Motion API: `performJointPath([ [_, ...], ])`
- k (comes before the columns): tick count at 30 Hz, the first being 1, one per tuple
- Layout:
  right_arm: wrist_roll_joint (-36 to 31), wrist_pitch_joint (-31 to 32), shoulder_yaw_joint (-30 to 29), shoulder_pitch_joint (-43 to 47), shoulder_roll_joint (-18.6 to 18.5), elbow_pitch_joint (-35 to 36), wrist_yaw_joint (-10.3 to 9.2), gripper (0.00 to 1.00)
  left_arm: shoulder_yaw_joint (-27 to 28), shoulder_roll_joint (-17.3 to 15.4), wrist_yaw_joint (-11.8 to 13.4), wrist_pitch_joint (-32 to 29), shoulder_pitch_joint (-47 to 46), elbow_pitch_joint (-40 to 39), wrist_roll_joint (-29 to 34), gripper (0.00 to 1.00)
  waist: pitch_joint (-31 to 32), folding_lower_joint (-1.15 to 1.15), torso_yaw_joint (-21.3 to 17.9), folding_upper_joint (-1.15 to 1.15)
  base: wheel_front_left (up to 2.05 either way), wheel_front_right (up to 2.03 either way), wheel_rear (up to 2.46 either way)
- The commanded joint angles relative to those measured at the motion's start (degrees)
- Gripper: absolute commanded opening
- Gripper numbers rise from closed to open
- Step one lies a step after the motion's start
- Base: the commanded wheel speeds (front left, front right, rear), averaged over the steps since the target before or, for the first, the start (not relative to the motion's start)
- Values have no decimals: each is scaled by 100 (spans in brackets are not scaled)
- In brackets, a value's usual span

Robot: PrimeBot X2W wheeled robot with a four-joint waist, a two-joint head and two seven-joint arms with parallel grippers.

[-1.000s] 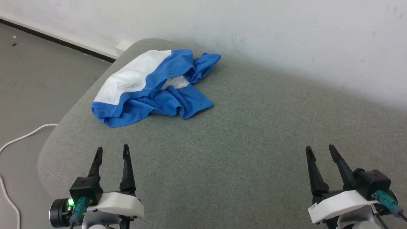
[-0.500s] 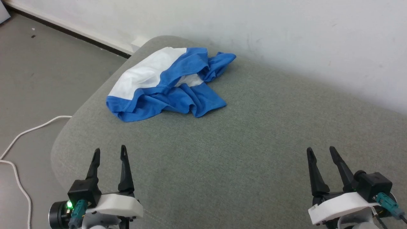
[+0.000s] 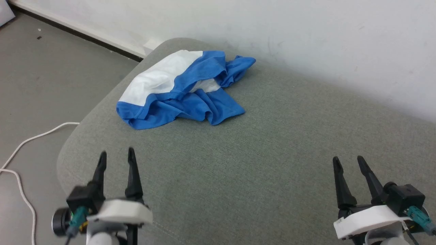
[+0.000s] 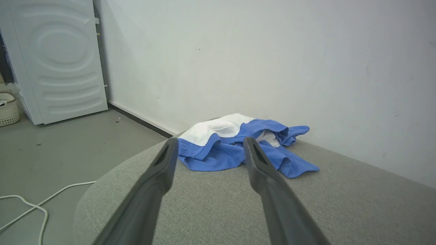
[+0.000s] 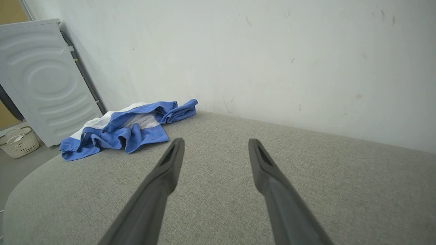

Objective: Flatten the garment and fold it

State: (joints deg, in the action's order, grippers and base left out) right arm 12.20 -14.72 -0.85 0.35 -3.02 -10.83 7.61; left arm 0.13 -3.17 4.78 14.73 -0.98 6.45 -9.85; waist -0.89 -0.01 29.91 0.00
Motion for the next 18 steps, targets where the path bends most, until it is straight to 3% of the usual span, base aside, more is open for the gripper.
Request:
performJointPath([
  [1,21,-28,-45,-20,14,29,-12,100,50,29,-140,27,-357,-41,-128,100,-59,1,44,0,0,0,0],
  [6,-57,-28,-61,-115,14,59,-12,100,344,-38,-383,27,-1141,83,-492,100,-242,1,40,0,0,0,0],
  [7,-131,-28,-74,-217,14,90,-12,100,465,-205,-551,2,-1617,364,-679,100,-432,1,-30,0,0,0,0],
  [11,-407,77,-209,-505,14,272,-12,100,709,-516,-786,-308,-2684,934,-1119,100,-986,1,-214,0,0,0,0],
  [17,-815,384,-445,-857,14,731,-12,100,914,-997,-908,-971,-3773,1799,-1493,100,-1824,1,-536,0,0,0,0],
  [18,-970,509,-569,-964,14,951,-12,100,963,-1183,-949,-1317,-4104,2205,-1633,100,-2146,1,-670,0,0,0,0],
])
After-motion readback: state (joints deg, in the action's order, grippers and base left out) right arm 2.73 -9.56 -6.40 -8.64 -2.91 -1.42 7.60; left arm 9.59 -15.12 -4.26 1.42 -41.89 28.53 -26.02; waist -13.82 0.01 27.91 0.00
